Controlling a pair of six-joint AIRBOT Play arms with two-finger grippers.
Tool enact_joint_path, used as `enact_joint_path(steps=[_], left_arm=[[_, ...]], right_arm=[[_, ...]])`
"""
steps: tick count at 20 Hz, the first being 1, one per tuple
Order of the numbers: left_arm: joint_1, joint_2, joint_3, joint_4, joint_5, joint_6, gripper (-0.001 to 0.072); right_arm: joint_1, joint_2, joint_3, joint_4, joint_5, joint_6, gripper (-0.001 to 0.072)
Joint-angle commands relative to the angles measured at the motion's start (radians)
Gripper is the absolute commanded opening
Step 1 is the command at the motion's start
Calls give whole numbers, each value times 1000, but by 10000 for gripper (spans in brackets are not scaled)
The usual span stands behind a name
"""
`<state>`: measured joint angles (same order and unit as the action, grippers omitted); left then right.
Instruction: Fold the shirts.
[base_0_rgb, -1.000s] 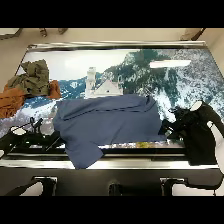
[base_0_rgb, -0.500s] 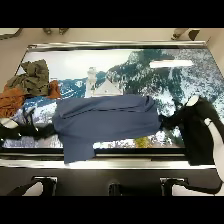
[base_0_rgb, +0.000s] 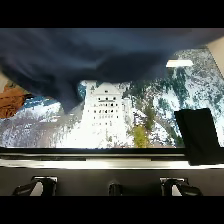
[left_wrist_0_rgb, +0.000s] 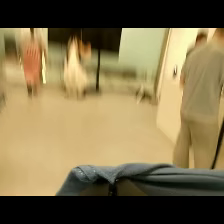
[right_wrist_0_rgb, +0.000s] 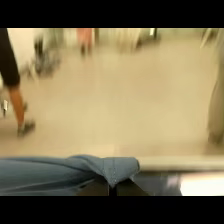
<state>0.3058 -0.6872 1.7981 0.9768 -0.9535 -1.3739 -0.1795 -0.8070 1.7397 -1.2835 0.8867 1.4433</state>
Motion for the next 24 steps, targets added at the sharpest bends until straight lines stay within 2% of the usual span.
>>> enact_joint_path(steps=[1,4,7,9,10,12,13,15,16,18,20,22,24], left_arm=[[0,101,118,-1,53,-6,29],[0,103,119,-1,56,-50,29],[0,83,119,-1,50,-66,29],[0,40,119,3,-44,-88,29],[0,-4,119,23,-154,-129,29],[0,-114,84,29,-363,-130,29],[-1,-173,43,28,-422,-127,29],[-24,-283,-106,28,-447,-75,28],[-45,-337,-212,28,-430,-51,28],[-92,-444,-437,28,-339,-10,28],[-132,-560,-610,27,-175,6,28],[-156,-688,-657,15,-52,6,29],[-167,-793,-629,-28,34,6,28]], right_arm=[[1,171,53,-56,-20,95,39],[1,206,55,-75,-13,132,39],[1,196,58,-109,63,145,39],[1,160,58,-139,154,193,39],[1,124,58,-138,220,195,39],[2,9,58,-109,394,191,39],[2,-74,58,-104,508,171,39],[5,-254,13,-94,680,122,37],[16,-336,-40,-94,707,109,37],[61,-476,-187,-101,631,100,36],[116,-601,-301,-118,438,101,37],[141,-724,-309,-146,243,138,38],[132,-790,-307,-146,46,232,39]])
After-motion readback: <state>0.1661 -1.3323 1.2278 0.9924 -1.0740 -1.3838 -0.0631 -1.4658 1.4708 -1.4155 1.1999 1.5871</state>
